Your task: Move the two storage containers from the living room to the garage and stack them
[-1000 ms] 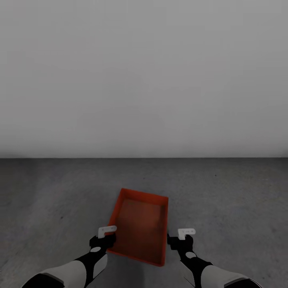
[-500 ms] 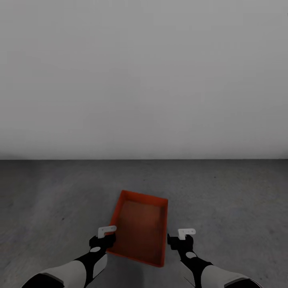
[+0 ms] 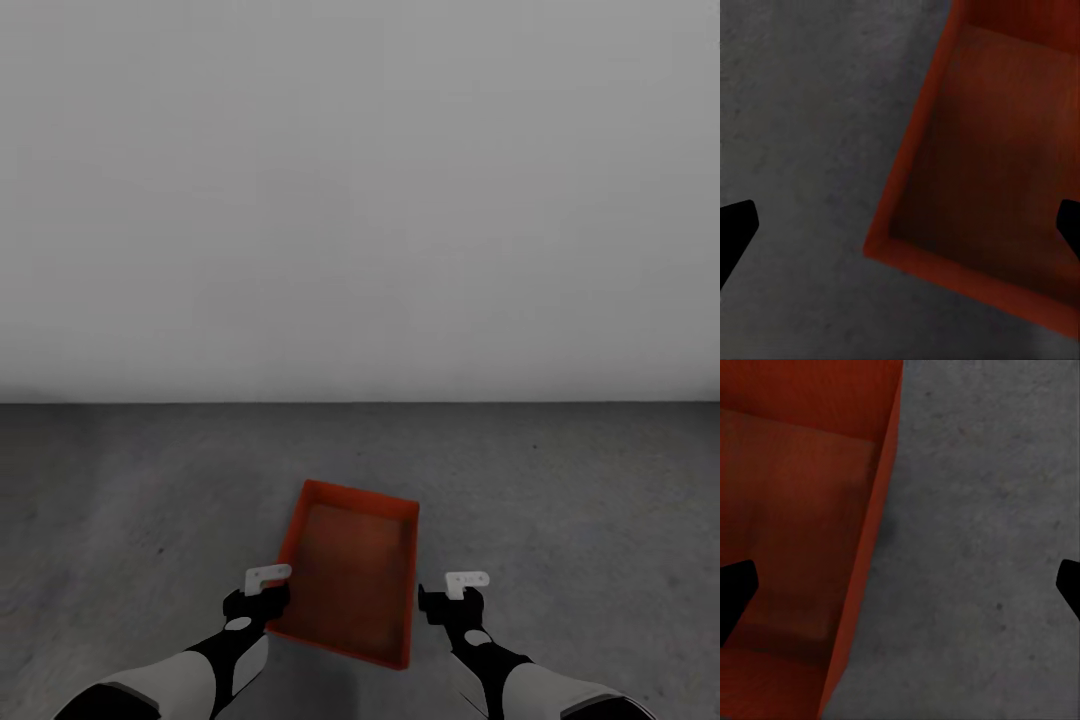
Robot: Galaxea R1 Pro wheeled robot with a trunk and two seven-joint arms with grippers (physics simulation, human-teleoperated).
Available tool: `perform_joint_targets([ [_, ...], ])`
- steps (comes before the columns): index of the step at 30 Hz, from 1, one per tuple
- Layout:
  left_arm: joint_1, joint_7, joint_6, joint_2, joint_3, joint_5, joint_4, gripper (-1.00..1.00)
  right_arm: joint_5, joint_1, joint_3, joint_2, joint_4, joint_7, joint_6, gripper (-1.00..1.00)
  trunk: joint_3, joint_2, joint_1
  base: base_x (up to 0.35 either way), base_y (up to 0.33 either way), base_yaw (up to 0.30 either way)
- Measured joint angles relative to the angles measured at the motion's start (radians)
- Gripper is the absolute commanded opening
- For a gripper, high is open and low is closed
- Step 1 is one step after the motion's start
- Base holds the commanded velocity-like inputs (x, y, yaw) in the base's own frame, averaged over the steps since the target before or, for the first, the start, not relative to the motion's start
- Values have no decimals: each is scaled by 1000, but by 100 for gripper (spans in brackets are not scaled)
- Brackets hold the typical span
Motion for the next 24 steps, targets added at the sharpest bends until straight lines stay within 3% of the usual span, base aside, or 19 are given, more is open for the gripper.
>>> perform_joint_targets([
  [24,0,0,0,2,0,0,0,100,1,0,0,0,0,0,0,100,75,168,-92,0,0,0],
])
